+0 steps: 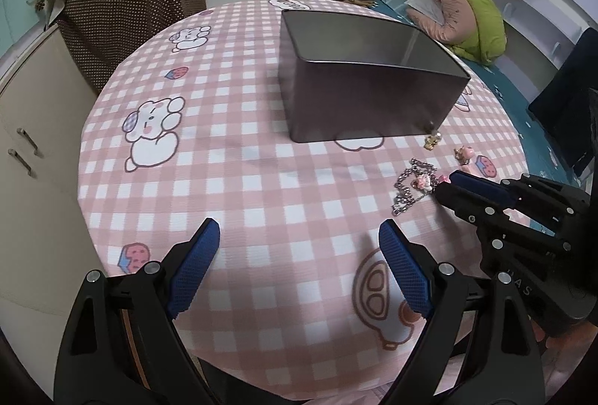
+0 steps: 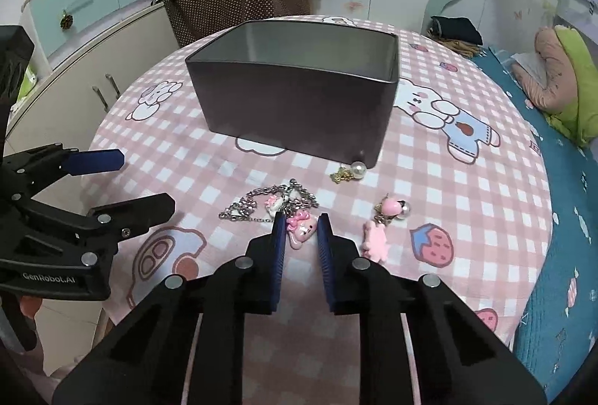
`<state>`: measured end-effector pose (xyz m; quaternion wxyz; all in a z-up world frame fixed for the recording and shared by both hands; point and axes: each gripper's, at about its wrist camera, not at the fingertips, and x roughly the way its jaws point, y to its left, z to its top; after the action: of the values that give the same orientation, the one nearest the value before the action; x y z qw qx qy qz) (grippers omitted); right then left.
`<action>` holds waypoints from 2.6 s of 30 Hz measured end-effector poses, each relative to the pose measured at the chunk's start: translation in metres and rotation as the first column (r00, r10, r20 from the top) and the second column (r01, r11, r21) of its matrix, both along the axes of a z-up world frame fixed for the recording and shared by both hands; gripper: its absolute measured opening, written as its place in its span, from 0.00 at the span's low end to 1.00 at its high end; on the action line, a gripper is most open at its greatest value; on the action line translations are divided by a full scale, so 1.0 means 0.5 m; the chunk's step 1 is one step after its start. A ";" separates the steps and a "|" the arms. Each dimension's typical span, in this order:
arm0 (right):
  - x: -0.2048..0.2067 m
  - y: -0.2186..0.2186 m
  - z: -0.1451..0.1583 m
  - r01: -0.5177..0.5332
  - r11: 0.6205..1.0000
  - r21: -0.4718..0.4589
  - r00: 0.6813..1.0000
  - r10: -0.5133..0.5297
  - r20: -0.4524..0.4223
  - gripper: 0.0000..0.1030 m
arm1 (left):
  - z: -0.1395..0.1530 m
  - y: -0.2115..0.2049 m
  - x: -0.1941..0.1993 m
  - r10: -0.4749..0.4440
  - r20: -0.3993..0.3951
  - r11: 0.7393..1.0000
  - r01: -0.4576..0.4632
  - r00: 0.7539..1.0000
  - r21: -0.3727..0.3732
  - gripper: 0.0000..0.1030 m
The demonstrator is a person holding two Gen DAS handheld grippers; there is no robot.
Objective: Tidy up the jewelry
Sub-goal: 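Grasp the pink-charm silver chain with the right gripper and lift it, then grasp the chain's other end with the left gripper while the right holds the pink charm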
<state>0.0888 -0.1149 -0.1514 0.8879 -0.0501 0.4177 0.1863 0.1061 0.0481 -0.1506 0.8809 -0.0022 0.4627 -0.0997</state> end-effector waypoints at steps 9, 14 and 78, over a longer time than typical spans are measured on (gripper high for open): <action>-0.010 -0.039 0.059 0.017 0.998 0.060 0.998 -0.021 0.054 0.16 | 0.001 -0.024 0.010 -0.024 0.002 1.000 0.024 1.000 -0.011 0.85; -0.012 -0.058 0.083 0.034 0.996 0.080 0.996 -0.040 0.077 0.16 | -0.002 -0.043 0.014 -0.050 -0.003 0.999 0.050 0.999 -0.011 0.85; 0.000 0.027 0.024 -0.232 0.969 0.084 0.973 0.231 0.023 0.37 | 0.040 -0.014 0.083 -0.191 -0.028 0.930 0.172 0.981 -0.325 0.05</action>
<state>0.0889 -0.1012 -0.1393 0.8640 -0.0612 0.3948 0.3063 0.1477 0.0411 -0.1307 0.8416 -0.1057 0.4644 -0.2547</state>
